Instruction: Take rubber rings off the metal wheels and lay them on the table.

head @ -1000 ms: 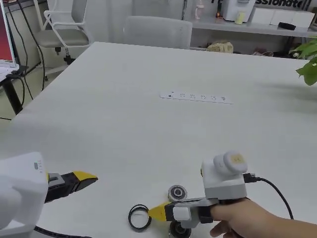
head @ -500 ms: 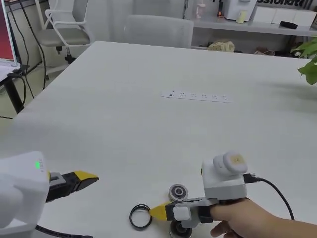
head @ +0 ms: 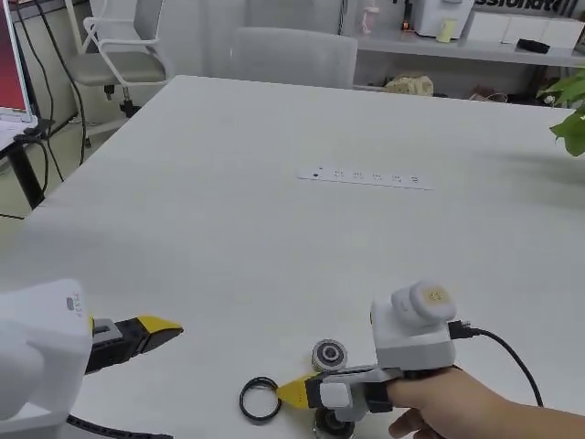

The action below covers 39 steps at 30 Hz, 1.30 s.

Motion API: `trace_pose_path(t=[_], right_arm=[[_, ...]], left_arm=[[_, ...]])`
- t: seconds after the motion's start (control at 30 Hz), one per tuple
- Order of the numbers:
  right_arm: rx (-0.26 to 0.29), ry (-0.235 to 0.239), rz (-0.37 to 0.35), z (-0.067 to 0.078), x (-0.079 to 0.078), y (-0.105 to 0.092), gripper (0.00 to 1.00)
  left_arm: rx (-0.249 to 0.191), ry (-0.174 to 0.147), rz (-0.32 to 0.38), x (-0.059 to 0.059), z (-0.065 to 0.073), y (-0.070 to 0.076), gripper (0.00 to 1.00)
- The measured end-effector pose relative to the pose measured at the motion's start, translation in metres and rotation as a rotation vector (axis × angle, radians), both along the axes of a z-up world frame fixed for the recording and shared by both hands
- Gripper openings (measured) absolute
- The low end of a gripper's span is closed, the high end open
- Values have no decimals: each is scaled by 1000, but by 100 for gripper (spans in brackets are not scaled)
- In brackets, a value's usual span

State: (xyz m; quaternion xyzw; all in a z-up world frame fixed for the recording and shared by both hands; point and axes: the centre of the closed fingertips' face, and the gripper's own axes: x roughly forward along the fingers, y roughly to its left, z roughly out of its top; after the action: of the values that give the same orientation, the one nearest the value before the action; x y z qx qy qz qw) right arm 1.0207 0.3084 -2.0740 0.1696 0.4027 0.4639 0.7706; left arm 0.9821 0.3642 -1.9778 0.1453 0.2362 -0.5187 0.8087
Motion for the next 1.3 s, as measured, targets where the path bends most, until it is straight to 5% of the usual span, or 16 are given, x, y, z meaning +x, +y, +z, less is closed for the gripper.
trace_pose_path(t=[1.3], right_arm=[[-26, -81, 35, 5, 0, 2, 8]], left_arm=[[12, 9, -6, -2, -3, -1, 77]])
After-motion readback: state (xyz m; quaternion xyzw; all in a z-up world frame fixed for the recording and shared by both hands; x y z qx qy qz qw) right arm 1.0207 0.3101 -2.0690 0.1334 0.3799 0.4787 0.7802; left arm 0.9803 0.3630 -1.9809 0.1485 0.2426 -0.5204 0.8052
